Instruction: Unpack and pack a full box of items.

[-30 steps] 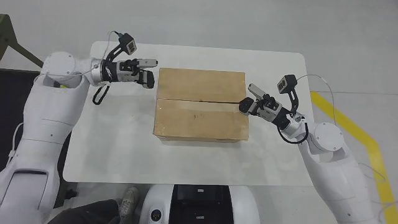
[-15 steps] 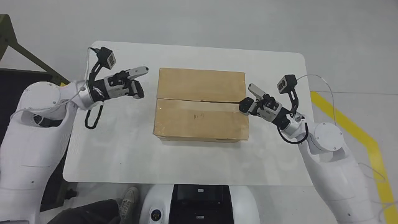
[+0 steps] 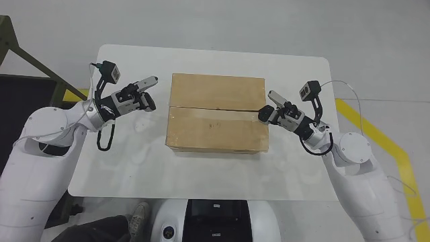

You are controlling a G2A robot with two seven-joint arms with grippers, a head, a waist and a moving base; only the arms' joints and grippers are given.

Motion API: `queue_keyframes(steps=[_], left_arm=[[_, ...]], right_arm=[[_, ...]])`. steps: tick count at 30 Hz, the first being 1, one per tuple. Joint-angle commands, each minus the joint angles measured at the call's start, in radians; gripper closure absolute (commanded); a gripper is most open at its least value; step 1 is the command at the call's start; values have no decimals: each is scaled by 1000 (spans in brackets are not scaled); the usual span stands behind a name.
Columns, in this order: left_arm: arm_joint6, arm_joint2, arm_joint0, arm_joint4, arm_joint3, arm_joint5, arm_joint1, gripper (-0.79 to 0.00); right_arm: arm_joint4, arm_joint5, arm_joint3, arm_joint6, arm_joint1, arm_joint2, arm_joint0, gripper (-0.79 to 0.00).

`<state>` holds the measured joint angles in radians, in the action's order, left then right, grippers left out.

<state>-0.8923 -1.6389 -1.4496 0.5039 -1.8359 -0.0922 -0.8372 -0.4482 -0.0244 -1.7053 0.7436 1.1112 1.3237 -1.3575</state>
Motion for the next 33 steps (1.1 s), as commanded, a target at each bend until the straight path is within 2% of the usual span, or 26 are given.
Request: queue_keyframes(steps=[1, 6, 12, 16, 20, 25, 29, 33], left_arm=[[0, 0, 0, 0, 0, 0, 0, -785], [0, 0, 0, 0, 0, 0, 0, -785], [100, -21, -34, 34, 2, 62, -9, -785], [167, -77, -117, 120, 4, 130, -19, -785], [255, -106, -229, 139, -34, 201, -31, -785], [375, -79, -346, 145, -88, 313, -52, -785], [519, -48, -407, 104, -105, 373, -69, -785], [667, -24, -457, -25, -127, 428, -83, -785]], right_arm=[[0, 0, 0, 0, 0, 0, 0, -785], [0, 0, 0, 0, 0, 0, 0, -785], [0, 0, 0, 0, 0, 0, 0, -785], [0, 0, 0, 0, 0, 0, 0, -785], [0, 0, 0, 0, 0, 0, 0, -785], [0, 0, 0, 0, 0, 0, 0, -785], [0, 0, 0, 0, 0, 0, 0, -785], [0, 0, 0, 0, 0, 0, 0, -785]])
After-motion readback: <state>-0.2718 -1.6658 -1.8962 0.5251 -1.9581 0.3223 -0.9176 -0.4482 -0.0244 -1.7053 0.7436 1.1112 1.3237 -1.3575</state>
